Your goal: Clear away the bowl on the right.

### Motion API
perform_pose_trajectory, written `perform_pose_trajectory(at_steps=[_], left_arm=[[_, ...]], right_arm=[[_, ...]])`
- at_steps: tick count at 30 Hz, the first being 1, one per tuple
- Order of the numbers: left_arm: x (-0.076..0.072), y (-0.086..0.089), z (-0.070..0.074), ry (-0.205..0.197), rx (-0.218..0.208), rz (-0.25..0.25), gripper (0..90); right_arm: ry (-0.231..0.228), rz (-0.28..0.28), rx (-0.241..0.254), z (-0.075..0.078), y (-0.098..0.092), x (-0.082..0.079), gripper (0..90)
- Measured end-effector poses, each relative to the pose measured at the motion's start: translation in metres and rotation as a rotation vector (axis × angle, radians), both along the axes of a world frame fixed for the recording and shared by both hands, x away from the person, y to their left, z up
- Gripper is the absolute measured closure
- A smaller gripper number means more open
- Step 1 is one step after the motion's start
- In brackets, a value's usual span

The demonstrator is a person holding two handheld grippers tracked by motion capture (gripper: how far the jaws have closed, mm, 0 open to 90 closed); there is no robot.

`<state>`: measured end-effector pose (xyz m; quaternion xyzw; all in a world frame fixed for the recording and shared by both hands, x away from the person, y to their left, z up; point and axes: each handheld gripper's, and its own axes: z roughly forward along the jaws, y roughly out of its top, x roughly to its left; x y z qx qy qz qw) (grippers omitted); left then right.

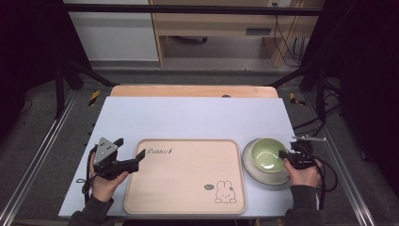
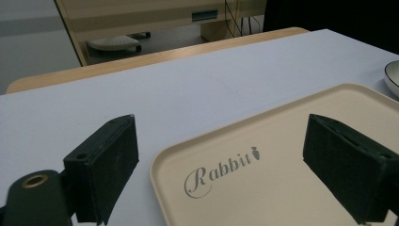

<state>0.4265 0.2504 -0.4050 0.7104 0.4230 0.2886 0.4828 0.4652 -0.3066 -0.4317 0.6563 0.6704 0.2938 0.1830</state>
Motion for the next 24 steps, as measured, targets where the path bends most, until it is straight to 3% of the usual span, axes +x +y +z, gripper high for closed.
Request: perform_pose_trajectory(at_steps=[12, 24], left_arm=[[0.0, 0.0001, 0.0, 0.0, -0.001, 0.0, 10.5], [0.0, 0.0003, 0.0001, 0.0, -0.002, -0.001, 10.5]], right_arm=[[-0.024, 0.01, -0.017, 0.003, 0.0018, -0.0018, 83.7], [-0.049, 0.014, 0.036, 0.0092, -0.0023, -0.0059, 83.4]])
